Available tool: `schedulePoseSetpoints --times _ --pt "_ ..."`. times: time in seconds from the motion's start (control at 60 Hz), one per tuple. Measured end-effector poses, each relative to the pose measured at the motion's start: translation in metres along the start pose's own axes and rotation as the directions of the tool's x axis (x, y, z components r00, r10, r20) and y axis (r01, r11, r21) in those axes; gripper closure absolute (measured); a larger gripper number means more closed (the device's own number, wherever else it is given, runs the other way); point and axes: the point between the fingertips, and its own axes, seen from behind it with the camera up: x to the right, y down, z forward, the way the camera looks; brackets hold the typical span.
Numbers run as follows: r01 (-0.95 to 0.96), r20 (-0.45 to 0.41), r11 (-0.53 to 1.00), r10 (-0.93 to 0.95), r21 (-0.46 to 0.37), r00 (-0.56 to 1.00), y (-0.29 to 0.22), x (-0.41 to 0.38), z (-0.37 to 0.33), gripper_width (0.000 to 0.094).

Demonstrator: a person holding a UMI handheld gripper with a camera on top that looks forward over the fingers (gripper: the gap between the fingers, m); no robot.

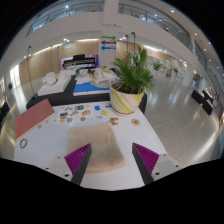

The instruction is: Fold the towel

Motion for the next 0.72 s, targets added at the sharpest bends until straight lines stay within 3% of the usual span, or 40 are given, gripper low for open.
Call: schedulePoseSetpoints --times 0.183,0.317,0.433,0.717 --pt "0.053 -0.003 0.999 -0.053 -0.008 0.999 0.015 -0.001 -0.132 0.0088" --pt "0.057 -0.018 0.998 -0.058 -0.022 0.998 0.026 -0.003 -0.19 0.0083" --pt "-0.007 0.01 0.999 0.008 -0.041 1.0 0.04 -0.011 -0.208 0.0083" --pt "0.041 -0.021 0.999 -0.04 0.018 0.999 0.028 -0.007 -0.214 0.0082"
